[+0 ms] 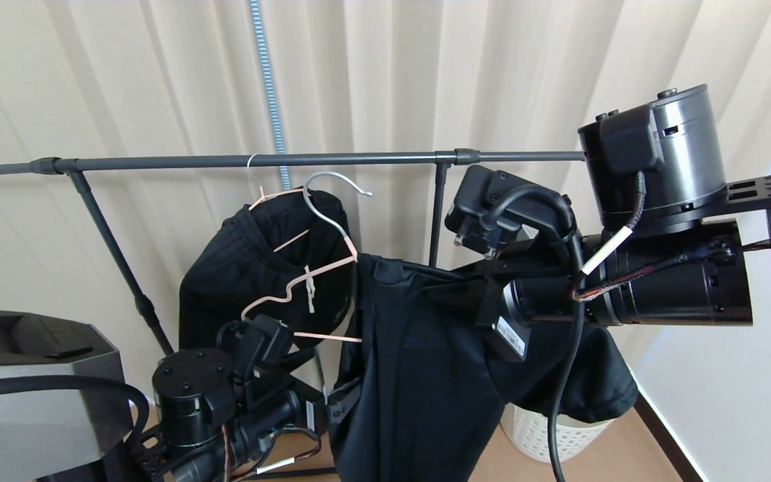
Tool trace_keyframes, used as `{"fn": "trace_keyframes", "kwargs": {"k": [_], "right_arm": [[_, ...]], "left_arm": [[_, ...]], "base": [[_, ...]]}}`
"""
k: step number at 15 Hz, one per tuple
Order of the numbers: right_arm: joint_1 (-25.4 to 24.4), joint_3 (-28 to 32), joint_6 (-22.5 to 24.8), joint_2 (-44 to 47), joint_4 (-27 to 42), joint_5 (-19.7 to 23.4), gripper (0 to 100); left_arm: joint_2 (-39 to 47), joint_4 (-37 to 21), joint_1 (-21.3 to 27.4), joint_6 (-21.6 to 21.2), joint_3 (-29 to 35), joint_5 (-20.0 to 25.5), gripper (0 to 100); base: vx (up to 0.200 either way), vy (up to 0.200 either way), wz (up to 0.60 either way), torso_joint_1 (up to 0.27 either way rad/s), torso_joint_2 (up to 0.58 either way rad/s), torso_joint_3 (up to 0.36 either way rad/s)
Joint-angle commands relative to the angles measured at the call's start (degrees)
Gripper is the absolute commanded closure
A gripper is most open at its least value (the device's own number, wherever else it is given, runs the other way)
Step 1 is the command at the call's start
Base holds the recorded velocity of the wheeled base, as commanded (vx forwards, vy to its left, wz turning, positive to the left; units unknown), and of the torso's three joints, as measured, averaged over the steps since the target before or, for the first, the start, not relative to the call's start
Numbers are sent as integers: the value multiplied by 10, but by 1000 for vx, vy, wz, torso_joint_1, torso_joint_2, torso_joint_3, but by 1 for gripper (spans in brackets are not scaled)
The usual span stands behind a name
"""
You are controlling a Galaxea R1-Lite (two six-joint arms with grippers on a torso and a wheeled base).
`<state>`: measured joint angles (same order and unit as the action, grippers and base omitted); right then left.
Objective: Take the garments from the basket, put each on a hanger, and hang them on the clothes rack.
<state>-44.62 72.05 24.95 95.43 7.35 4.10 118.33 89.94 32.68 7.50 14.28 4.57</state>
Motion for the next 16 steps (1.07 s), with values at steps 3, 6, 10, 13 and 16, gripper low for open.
{"fn": "trace_keyframes", "kwargs": {"k": [3, 6, 10, 13, 16], "right_arm": [[0, -3, 0, -3, -1, 21, 100], [0, -2, -6, -3, -1, 21, 100], [25, -2, -44, -2, -1, 14, 100], [78, -9, -46, 2, -1, 21, 100], [103, -51, -46, 3, -41, 51, 100]], "left_arm": [[15, 1, 2, 1, 11, -3, 0], [15, 1, 2, 1, 11, -4, 100], [-2, 1, 11, 1, 0, -2, 100], [-17, 1, -1, 0, 1, -1, 100], [-23, 1, -31, 0, 10, 2, 100]], "base": [[0, 0, 0, 0, 0, 0], [0, 0, 0, 0, 0, 0], [0, 0, 0, 0, 0, 0], [0, 0, 0, 0, 0, 0], [0, 0, 0, 0, 0, 0]]}}
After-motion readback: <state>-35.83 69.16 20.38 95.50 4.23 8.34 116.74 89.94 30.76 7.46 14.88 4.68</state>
